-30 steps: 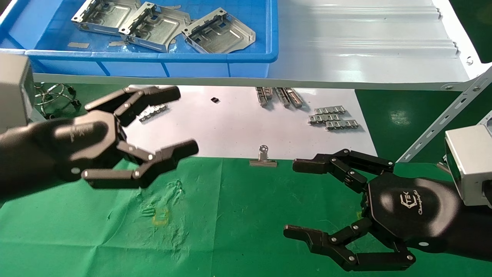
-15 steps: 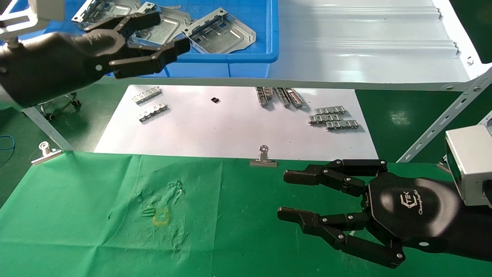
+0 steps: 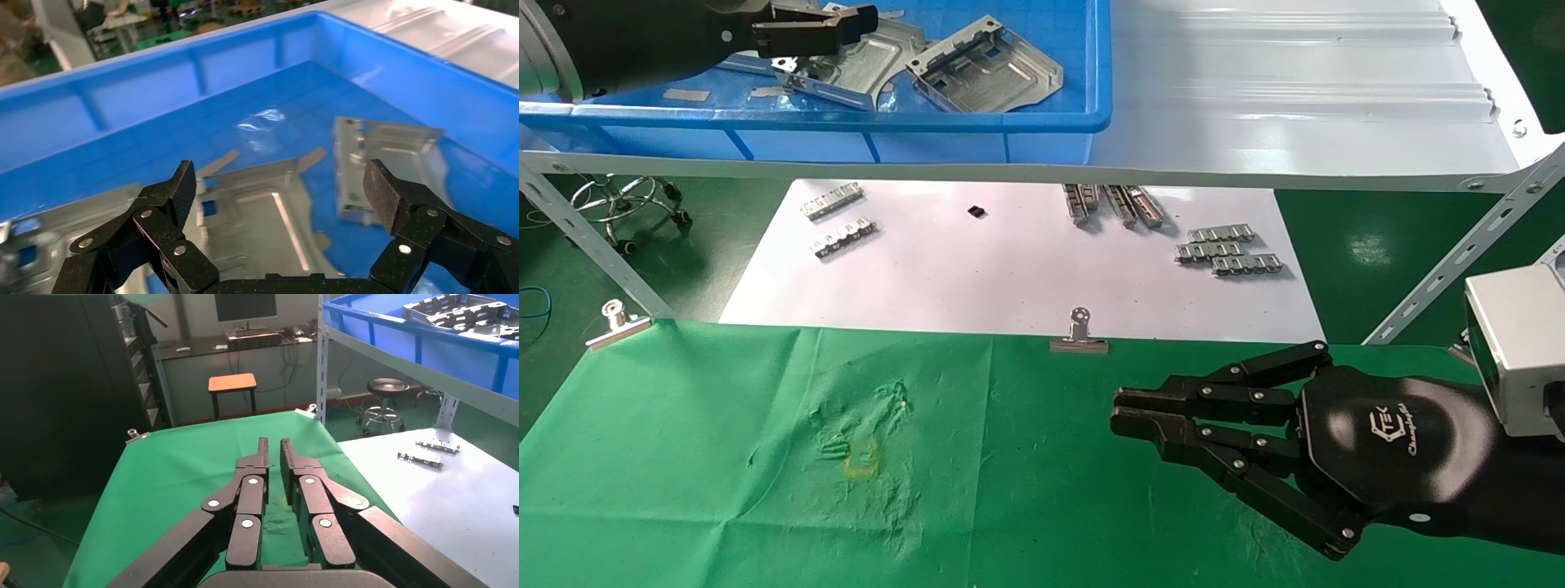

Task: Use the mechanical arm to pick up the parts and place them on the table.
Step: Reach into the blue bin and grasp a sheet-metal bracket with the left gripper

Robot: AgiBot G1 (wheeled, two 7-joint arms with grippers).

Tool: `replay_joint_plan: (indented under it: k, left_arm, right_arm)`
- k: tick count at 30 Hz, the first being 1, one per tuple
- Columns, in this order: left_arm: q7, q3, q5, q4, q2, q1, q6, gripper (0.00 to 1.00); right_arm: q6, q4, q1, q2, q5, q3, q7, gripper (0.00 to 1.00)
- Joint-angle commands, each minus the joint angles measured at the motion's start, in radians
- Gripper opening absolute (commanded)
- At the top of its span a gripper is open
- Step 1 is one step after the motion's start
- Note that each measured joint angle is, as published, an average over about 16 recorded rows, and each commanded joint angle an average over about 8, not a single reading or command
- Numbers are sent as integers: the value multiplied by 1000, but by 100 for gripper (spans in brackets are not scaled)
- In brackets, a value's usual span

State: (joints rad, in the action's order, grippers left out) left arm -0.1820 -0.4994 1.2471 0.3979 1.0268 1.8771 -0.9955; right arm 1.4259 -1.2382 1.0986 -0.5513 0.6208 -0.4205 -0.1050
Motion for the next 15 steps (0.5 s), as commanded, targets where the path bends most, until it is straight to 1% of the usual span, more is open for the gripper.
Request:
replay_joint_plan:
  k: [1, 4, 5, 6, 7, 8, 12, 13, 14, 15]
  left_arm:
    - [22, -10, 23, -76, 19, 48, 11, 100]
    - [39, -22, 48, -155, 47, 89, 59, 100]
    - [44, -26, 57, -177, 56, 99, 75, 98]
    - [49, -30, 65, -198, 65, 108, 88, 92]
    - [52, -34, 72, -215, 73, 116, 99, 84]
    - [55, -38, 78, -232, 80, 123, 108, 73]
    - [66, -50, 96, -282, 101, 143, 123, 23]
    - [68, -51, 98, -292, 104, 146, 123, 12]
    - [70, -53, 101, -300, 106, 149, 121, 6]
    - [73, -55, 103, -308, 108, 152, 118, 1]
  right_arm:
    - [0, 0, 0, 0, 0, 0, 0, 0]
    - [0, 0, 0, 0, 0, 0, 0, 0]
    - [0, 0, 0, 0, 0, 0, 0, 0]
    - [0, 0, 0, 0, 0, 0, 0, 0]
    - [0, 0, 0, 0, 0, 0, 0, 0]
    - [0, 0, 0, 0, 0, 0, 0, 0]
    - [0, 0, 0, 0, 0, 0, 0, 0]
    - [0, 0, 0, 0, 0, 0, 0, 0]
    - [0, 0, 0, 0, 0, 0, 0, 0]
    - [0, 0, 0, 0, 0, 0, 0, 0]
